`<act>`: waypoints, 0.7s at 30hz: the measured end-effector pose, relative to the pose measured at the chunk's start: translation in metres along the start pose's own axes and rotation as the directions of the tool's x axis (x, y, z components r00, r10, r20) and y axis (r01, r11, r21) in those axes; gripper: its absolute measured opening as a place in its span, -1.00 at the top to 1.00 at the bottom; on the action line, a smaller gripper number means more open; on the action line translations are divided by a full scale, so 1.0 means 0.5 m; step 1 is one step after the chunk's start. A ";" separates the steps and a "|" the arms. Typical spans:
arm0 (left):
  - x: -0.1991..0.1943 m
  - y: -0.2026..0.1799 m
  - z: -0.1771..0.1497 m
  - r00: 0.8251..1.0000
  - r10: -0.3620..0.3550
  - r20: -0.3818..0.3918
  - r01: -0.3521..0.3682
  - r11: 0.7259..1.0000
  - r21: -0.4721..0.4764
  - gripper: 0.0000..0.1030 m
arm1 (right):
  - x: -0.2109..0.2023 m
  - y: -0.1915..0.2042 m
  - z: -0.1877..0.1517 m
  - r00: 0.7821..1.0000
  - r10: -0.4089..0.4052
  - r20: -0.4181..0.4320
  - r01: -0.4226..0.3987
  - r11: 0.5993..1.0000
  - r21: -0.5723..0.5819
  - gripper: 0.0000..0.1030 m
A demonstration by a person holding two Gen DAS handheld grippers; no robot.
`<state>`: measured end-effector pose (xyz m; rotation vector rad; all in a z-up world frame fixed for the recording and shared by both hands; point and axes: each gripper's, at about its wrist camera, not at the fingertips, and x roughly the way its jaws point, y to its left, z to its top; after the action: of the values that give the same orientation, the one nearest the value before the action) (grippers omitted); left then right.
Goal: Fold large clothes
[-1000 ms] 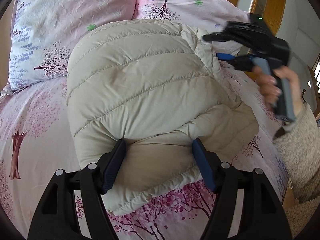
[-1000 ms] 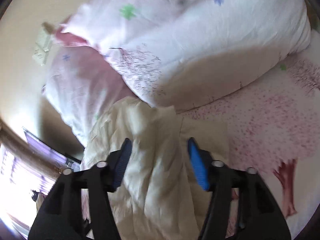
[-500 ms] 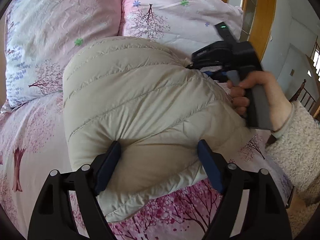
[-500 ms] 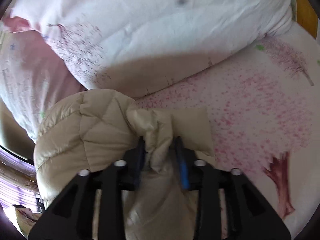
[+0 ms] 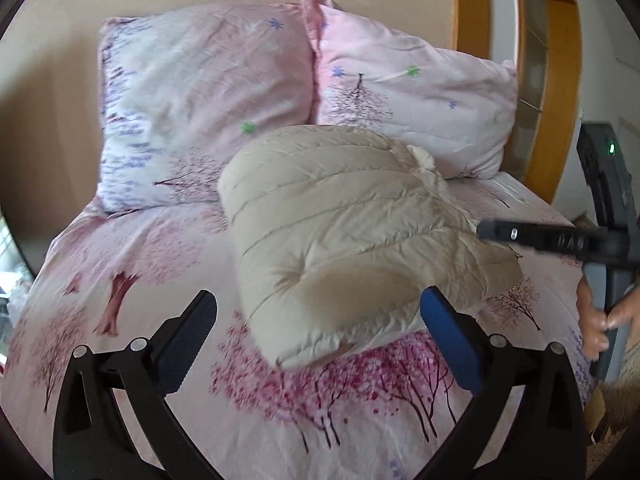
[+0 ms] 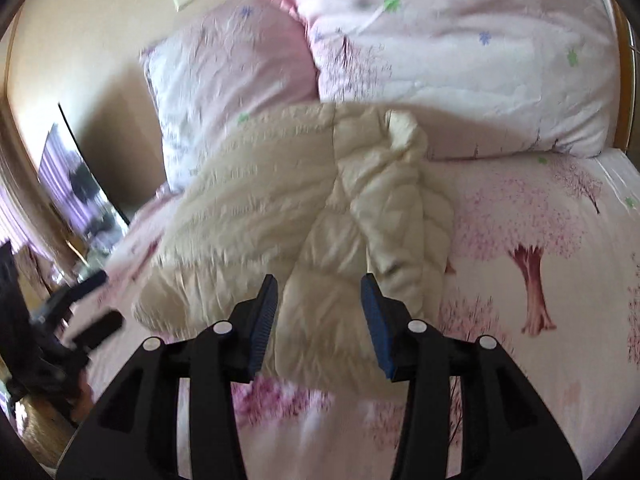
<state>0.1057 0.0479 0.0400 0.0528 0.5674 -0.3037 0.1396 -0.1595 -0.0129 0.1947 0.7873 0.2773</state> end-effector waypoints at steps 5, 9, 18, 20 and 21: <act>-0.015 0.009 -0.023 1.000 0.010 -0.020 -0.011 0.998 -0.064 -0.97 | 0.076 -0.022 -0.025 0.992 -0.076 -0.098 0.076 0.997 -0.007 0.10; -0.026 0.012 -0.047 0.999 0.034 -0.033 -0.037 0.995 -0.092 -0.97 | 0.047 -0.014 -0.023 0.995 -0.096 -0.041 0.096 0.995 -0.007 -0.22; -0.023 0.017 -0.103 0.983 0.119 -0.138 -0.137 0.982 -0.133 -0.97 | -0.079 0.042 -0.063 0.986 -0.144 0.084 0.151 0.986 -0.075 -0.96; -0.024 0.017 -0.114 0.979 0.131 -0.158 -0.153 0.979 -0.133 -0.97 | -0.087 0.045 -0.076 0.986 -0.154 0.071 0.159 0.984 -0.074 -0.96; -0.023 0.016 -0.117 0.975 0.145 -0.169 -0.168 0.977 -0.129 -0.97 | -0.088 0.046 -0.083 0.987 -0.152 0.048 0.156 0.985 -0.073 -0.96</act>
<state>0.0685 0.0665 -0.0033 -0.0167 0.7382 -0.1045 0.0762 -0.1486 -0.0060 0.0665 0.7437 0.1563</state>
